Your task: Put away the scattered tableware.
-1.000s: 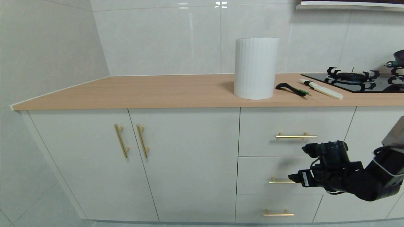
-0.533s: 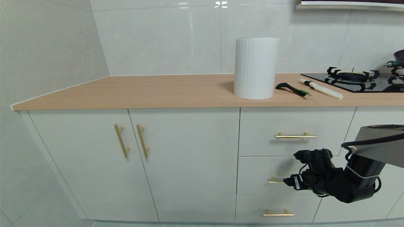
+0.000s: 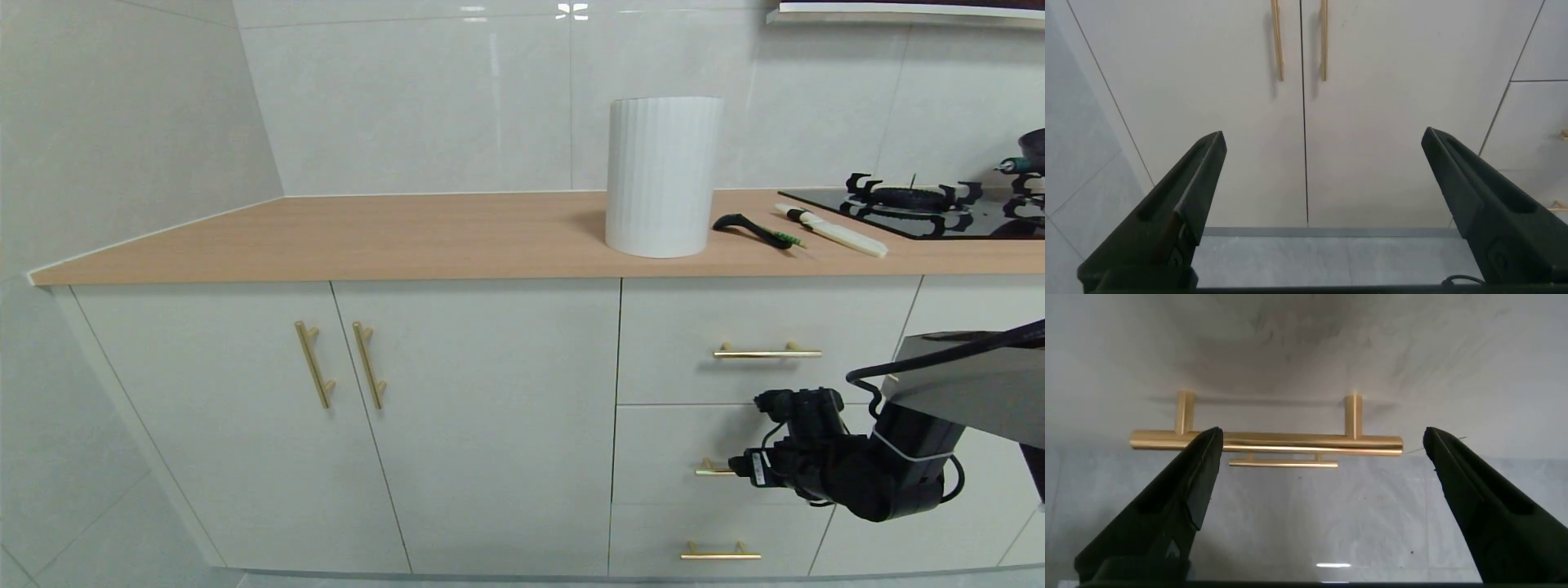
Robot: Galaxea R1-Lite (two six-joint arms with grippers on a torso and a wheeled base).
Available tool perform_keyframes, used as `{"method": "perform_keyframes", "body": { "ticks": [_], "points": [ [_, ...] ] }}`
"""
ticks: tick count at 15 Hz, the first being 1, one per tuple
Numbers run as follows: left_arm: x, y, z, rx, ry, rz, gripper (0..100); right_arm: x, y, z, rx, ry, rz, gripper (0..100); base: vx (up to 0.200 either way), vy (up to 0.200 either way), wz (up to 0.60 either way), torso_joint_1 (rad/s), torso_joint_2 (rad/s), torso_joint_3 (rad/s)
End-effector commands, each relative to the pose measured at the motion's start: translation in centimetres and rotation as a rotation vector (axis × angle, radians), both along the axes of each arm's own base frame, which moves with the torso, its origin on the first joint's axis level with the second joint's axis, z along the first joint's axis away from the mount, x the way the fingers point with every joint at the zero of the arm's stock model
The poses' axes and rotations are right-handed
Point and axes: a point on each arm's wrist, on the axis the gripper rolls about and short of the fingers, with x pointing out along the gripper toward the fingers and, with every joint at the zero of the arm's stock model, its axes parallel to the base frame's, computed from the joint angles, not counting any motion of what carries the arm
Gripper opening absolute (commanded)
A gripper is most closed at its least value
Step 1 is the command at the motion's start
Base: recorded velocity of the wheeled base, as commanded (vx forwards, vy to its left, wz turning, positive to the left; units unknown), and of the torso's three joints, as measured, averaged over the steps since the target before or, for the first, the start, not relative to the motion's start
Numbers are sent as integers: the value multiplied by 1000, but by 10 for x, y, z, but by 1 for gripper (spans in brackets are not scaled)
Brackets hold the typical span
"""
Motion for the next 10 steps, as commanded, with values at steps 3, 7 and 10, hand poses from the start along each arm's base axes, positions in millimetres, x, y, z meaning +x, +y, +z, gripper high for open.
{"method": "perform_keyframes", "body": {
  "ticks": [3,7,10],
  "points": [
    [0,0,0,0,-1,0,100,6,0,-11,-35,6,-34,100,0,0,0,0,0,0],
    [0,0,0,0,-1,0,100,5,-1,-16,-38,21,-35,100,0,0,0,0,0,0],
    [0,0,0,0,-1,0,100,4,-2,-18,-40,34,-38,100,0,0,0,0,0,0]
  ]
}}
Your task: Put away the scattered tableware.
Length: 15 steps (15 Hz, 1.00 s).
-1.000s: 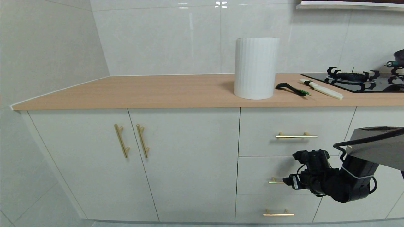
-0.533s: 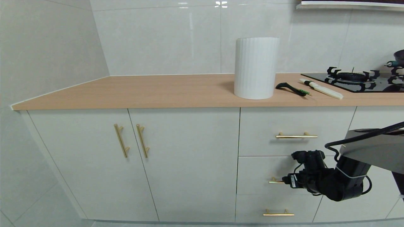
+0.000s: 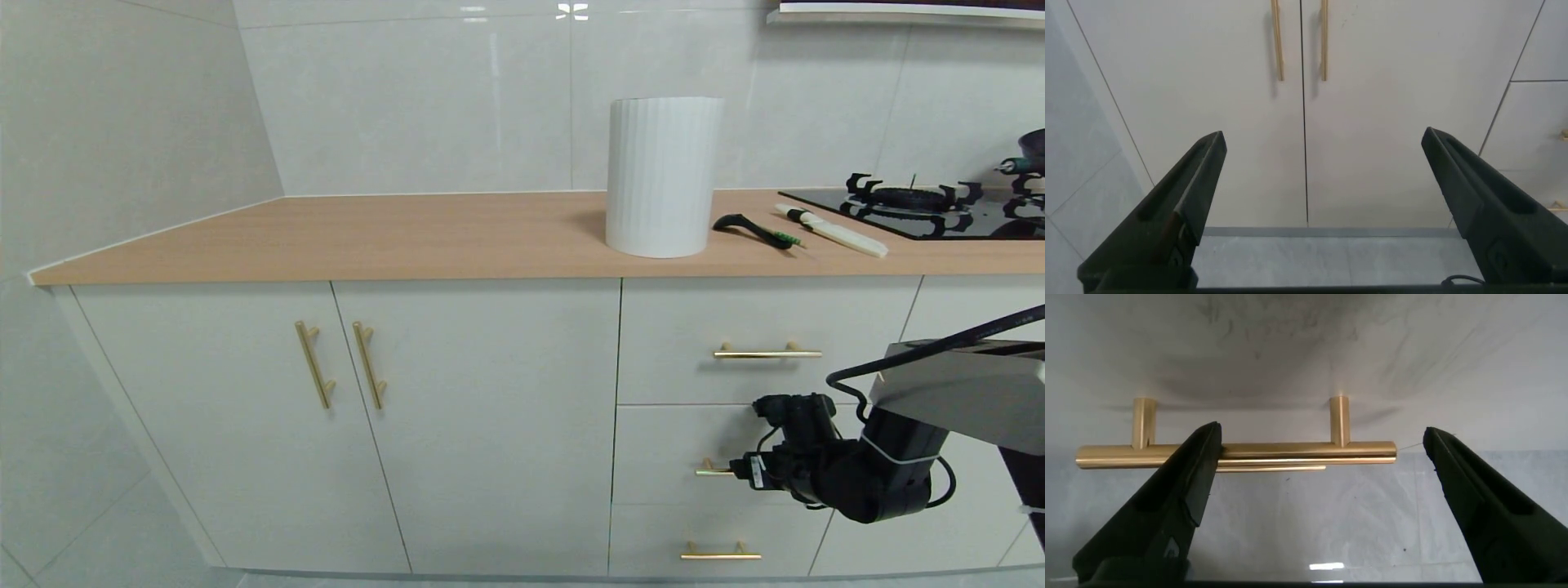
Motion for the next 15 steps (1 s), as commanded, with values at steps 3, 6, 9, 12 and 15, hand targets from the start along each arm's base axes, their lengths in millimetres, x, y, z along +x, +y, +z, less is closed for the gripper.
{"method": "perform_keyframes", "body": {
  "ticks": [3,6,9,12,15],
  "points": [
    [0,0,0,1,-1,0,100,-4,-1,-3,-7,39,1,100,0,0,0,0,0,0],
    [0,0,0,1,-1,0,100,-6,-1,-3,-9,45,0,100,0,0,0,0,0,0],
    [0,0,0,1,-1,0,100,-14,-2,5,-14,65,4,100,0,0,0,0,0,0],
    [0,0,0,1,-1,0,100,-47,-1,73,4,114,46,100,0,0,0,0,0,0],
    [0,0,0,1,-1,0,100,-89,7,159,60,93,141,100,0,0,0,0,0,0]
  ]
}}
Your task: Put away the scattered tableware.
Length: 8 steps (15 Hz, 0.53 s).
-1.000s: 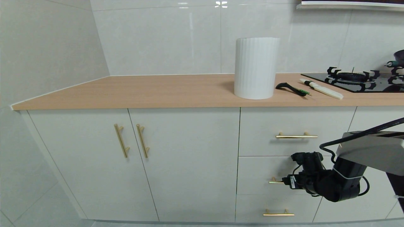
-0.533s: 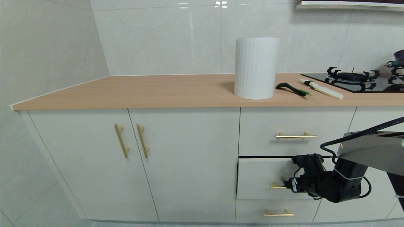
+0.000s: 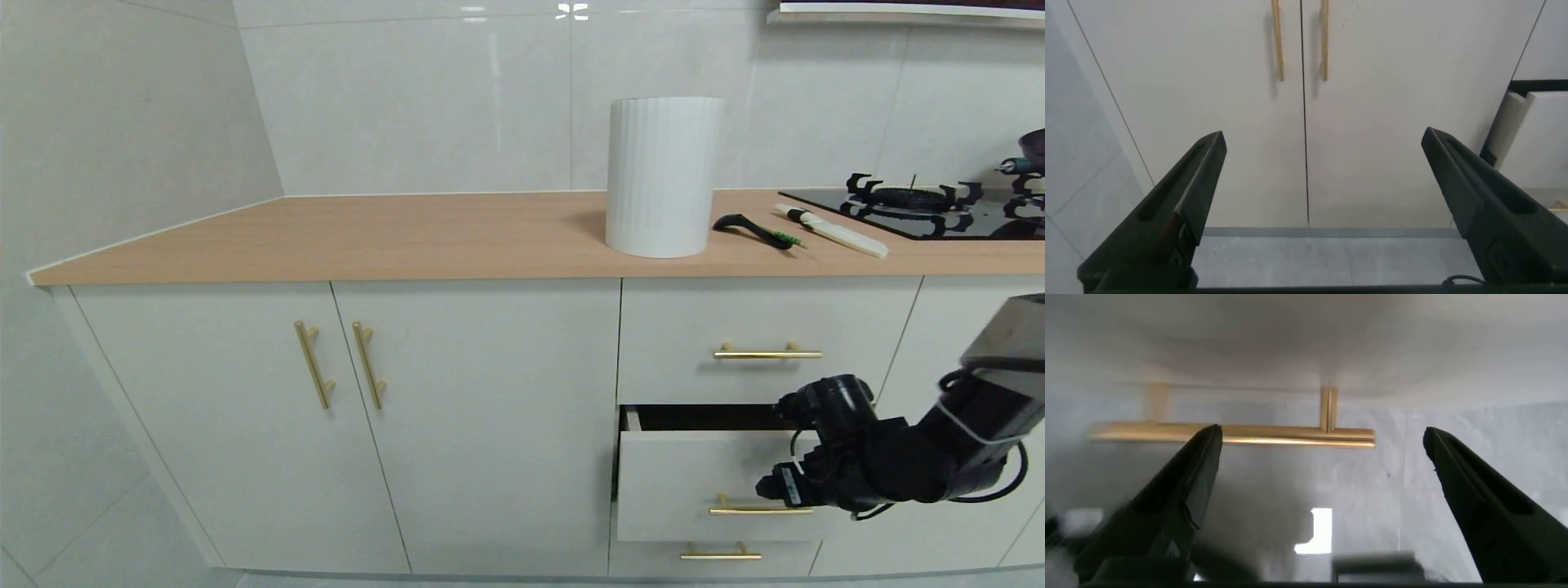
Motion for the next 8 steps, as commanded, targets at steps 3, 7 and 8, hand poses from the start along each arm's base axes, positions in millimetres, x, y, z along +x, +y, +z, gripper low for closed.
{"method": "perform_keyframes", "body": {
  "ticks": [3,7,8],
  "points": [
    [0,0,0,-1,-1,0,100,-60,18,122,86,-189,122,100,0,0,0,0,0,0],
    [0,0,0,1,-1,0,100,-29,29,85,125,-201,75,100,0,0,0,0,0,0],
    [0,0,0,1,-1,0,100,-21,30,73,127,-205,65,100,0,0,0,0,0,0]
  ]
}}
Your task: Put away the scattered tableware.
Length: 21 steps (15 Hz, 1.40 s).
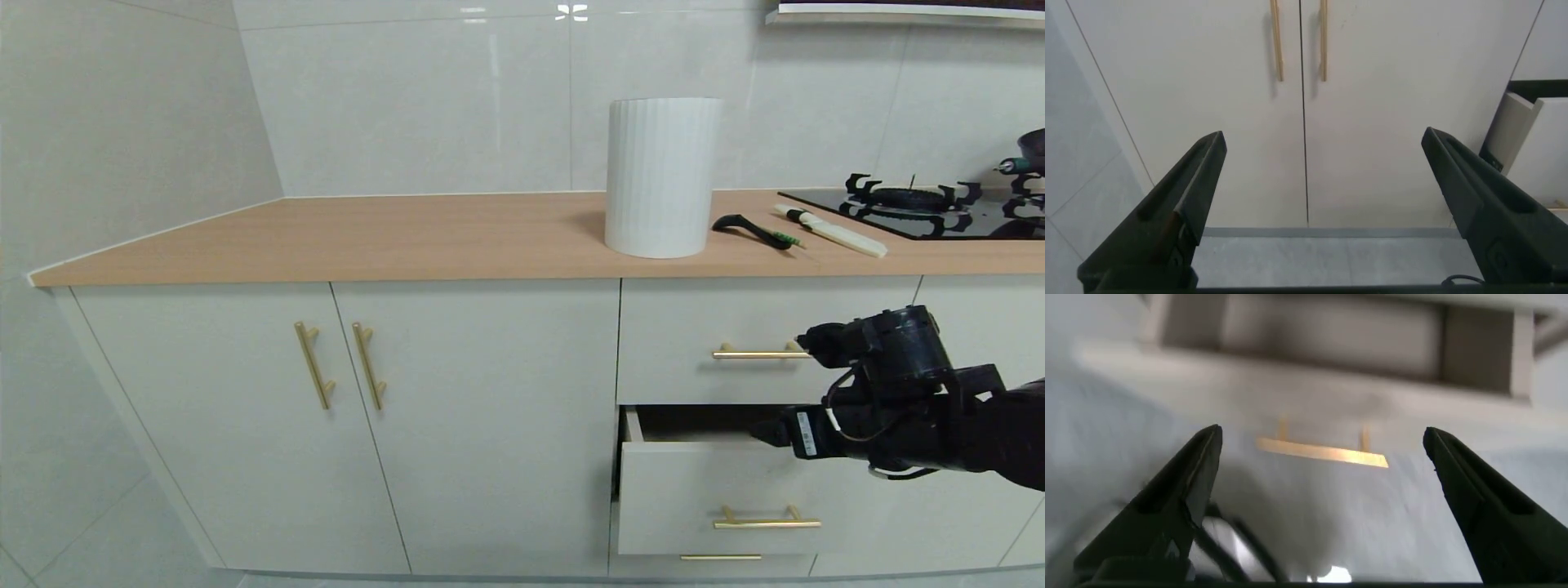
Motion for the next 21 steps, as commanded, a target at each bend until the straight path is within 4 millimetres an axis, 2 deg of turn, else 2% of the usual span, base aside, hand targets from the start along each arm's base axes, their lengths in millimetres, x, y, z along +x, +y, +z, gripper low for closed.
{"method": "perform_keyframes", "body": {
  "ticks": [1,4,10,15,21],
  "points": [
    [0,0,0,0,-1,0,100,20,6,-41,1,36,-23,100,0,0,0,0,0,0],
    [0,0,0,0,-1,0,100,36,7,-73,-44,-2,-84,100,0,0,0,0,0,0],
    [0,0,0,0,-1,0,100,49,4,-95,-37,-38,-111,100,0,0,0,0,0,0],
    [0,0,0,0,-1,0,100,50,3,-96,-33,-46,-114,100,0,0,0,0,0,0],
    [0,0,0,0,-1,0,100,35,-1,-82,-53,9,-98,100,0,0,0,0,0,0]
  ]
}}
